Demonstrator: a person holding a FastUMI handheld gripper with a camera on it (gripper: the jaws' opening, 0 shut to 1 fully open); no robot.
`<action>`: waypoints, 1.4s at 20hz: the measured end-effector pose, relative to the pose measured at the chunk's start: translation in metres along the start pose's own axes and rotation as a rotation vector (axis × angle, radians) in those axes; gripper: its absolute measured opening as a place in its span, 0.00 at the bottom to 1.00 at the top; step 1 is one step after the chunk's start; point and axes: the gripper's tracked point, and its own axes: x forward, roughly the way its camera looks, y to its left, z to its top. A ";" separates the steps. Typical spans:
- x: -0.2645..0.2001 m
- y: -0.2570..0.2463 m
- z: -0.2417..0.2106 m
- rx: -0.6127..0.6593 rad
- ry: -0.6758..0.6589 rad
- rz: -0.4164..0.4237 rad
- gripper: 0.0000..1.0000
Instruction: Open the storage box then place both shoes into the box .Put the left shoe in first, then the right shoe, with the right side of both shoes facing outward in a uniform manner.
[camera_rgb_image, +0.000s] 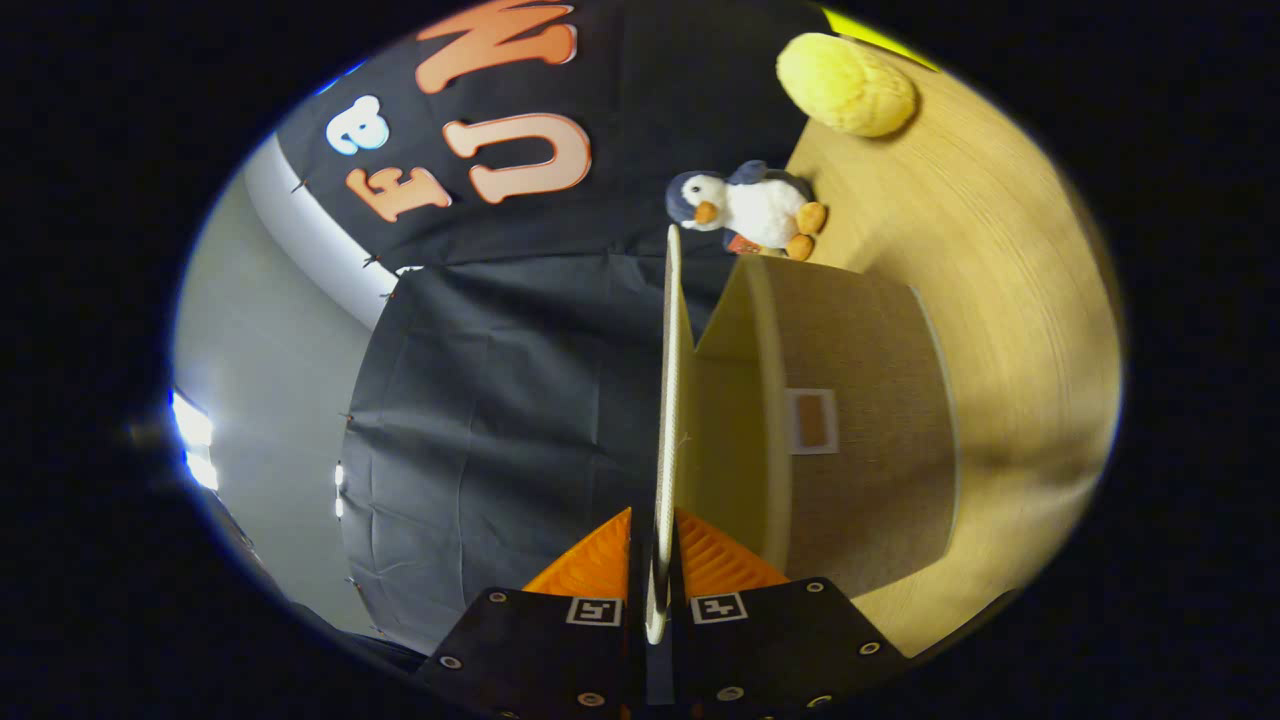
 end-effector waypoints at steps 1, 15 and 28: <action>0.008 0.017 -0.002 -0.033 0.016 0.013 0.11; 0.165 0.102 -0.050 -0.248 0.199 -0.026 0.15; 0.123 0.076 -0.001 -0.401 0.061 -0.266 0.88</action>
